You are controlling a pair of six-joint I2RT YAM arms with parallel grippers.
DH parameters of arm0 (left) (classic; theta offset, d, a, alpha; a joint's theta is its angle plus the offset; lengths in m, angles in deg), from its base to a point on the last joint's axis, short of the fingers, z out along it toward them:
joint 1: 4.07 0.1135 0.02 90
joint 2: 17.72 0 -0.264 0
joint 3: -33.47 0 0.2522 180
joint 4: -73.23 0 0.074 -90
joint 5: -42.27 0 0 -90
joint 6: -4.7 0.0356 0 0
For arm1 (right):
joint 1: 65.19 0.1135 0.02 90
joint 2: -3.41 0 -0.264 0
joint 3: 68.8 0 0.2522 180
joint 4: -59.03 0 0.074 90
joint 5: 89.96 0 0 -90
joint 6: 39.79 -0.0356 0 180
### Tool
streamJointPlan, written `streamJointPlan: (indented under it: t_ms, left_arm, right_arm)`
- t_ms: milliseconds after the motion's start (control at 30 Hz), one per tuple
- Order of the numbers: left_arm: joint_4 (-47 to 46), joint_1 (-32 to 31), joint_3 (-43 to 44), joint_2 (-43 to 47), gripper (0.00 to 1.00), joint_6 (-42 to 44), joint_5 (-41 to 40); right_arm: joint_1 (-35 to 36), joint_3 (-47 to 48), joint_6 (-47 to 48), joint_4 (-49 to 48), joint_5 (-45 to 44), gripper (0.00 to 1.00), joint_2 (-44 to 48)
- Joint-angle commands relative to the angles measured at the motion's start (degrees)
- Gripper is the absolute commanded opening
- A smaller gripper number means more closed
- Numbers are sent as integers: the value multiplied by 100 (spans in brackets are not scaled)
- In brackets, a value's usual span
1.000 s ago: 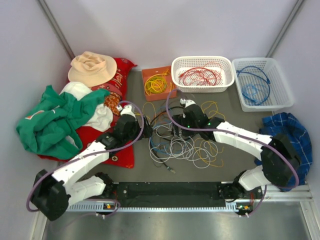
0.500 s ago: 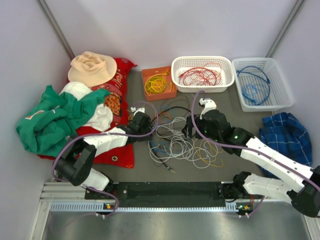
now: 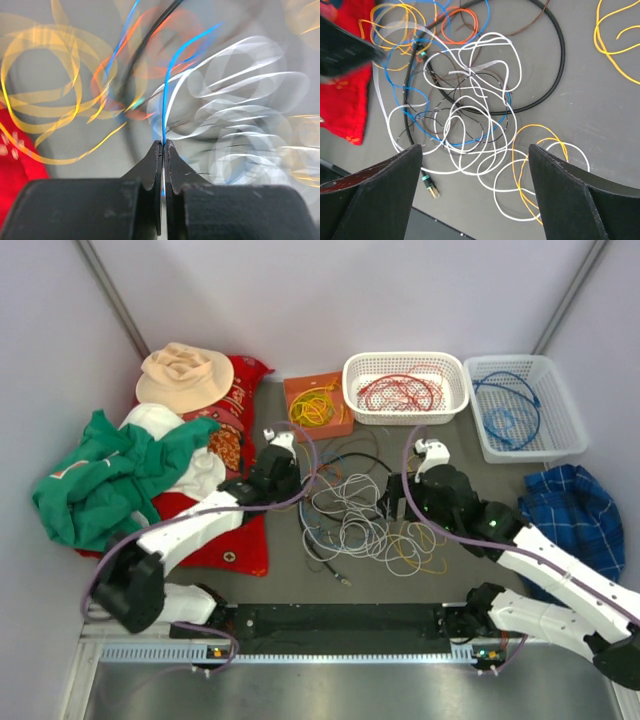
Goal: Untangle the cables
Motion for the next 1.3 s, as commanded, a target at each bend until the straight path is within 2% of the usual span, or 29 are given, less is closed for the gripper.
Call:
streamJointPlan:
  t_ms: [0, 67, 200, 433, 600, 900, 1033, 1200, 1267]
  left_arm:
    - [-797, -15, 626, 1467, 0, 420, 602]
    - [-896, -15, 801, 1820, 0, 429, 953]
    - [-510, -15, 1740, 1777, 0, 482, 1532]
    - [-773, -6, 2042, 1724, 0, 148, 2640]
    - [-940, -6, 1840, 1741, 0, -18, 2913]
    - [-1072, -24, 1673, 1698, 0, -72, 3116]
    - [-1133, -15, 1637, 1689, 0, -124, 3186]
    - [-1099, -15, 1593, 1706, 0, -124, 3204]
    - [-1090, -15, 1541, 1724, 0, -107, 3195]
  right_arm:
    - [54, 623, 104, 129, -125, 86, 528]
    - [71, 895, 165, 164, -98, 86, 617]
    - [63, 1300, 262, 173, 95, 87, 810]
    - [63, 1810, 342, -169, 534, 88, 1048]
    - [63, 1890, 368, -767, 1167, 89, 952]
    - [63, 2048, 447, -1251, 1405, 87, 565]
    - [63, 2346, 710, -1286, 1387, 86, 100]
    - [63, 2435, 764, -1496, 1396, 80, -226]
    - [63, 2364, 755, -1724, 1405, 75, -261]
